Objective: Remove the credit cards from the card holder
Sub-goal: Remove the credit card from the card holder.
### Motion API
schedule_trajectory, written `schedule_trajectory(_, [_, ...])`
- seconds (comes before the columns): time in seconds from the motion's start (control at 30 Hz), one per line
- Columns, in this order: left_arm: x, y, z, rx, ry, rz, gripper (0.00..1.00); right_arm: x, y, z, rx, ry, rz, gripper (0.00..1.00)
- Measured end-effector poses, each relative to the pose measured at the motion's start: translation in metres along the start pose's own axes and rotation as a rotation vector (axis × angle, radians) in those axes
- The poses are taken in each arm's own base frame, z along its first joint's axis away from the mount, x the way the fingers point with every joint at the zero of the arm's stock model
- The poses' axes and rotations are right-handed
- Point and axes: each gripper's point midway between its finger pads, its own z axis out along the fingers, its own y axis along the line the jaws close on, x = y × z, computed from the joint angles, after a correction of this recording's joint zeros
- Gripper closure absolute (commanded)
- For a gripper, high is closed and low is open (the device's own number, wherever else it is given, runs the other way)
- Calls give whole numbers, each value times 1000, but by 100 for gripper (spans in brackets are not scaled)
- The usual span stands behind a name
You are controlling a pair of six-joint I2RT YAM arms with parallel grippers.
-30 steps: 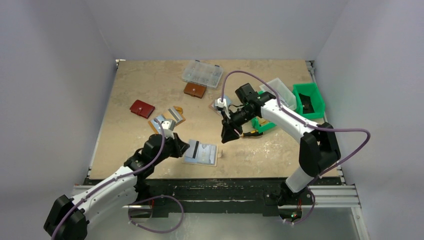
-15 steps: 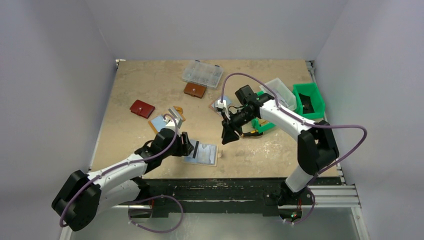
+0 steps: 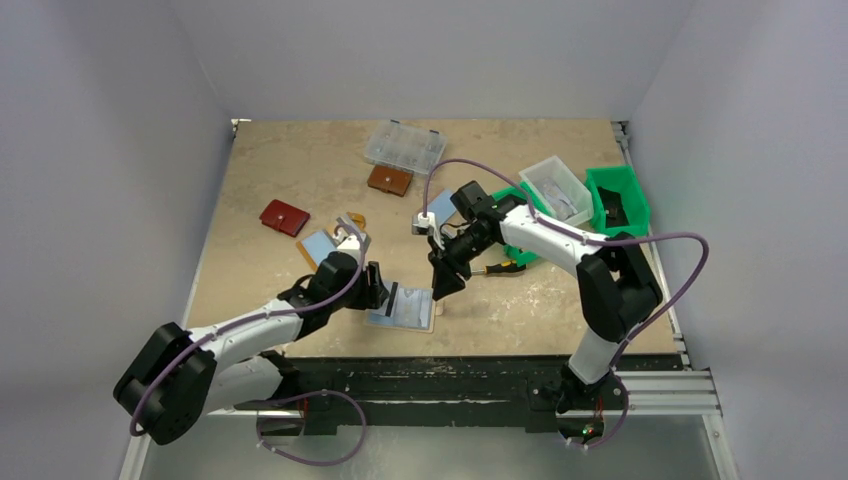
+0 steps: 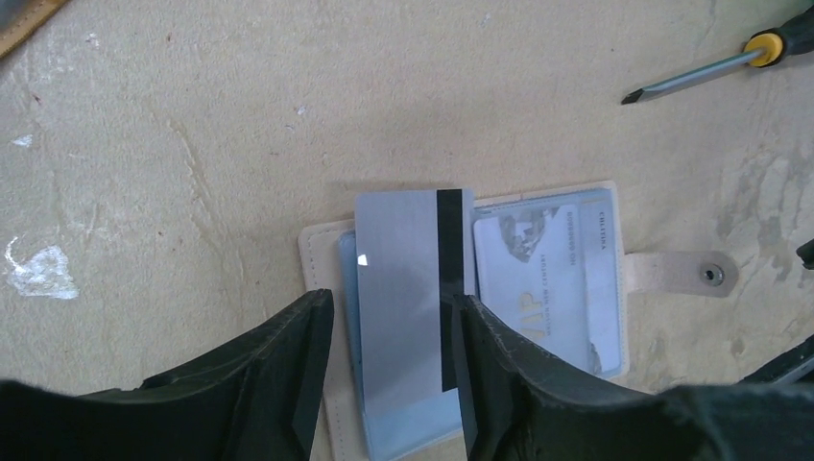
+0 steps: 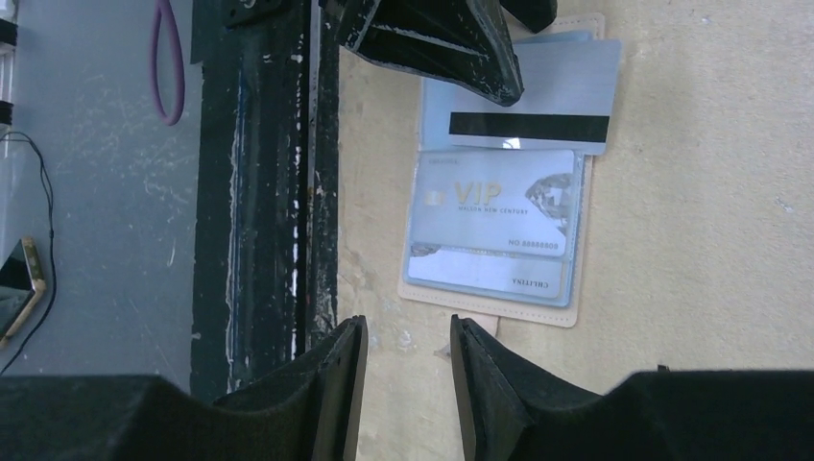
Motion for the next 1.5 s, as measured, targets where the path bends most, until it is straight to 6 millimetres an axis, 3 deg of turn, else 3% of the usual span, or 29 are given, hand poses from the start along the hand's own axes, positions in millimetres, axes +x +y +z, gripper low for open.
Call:
schedule_trajectory(0.23, [5,6,9,-21,21,32,49,1,-8,9,11,2,48,58])
schedule_trajectory(0.37, [1,4,15,-17,10,45,69,3,-12,13,11,7,72,58])
schedule_trajectory(0.63, [0,7,16,-29,7,46,94,4,-13,17,12,11,81,58])
schedule_trajectory(1.03, [-16,9,1,-42,-59,27,100,5,-15,18,28,24,81,58])
schedule_trajectory(1.23, [-6,13,-2,-32,-48,16,100,5,-14,19,27,28,78,58])
schedule_trajectory(1.5, [-8,-2,-12,70,-78,10,100,5,-12,20,21,28,76,55])
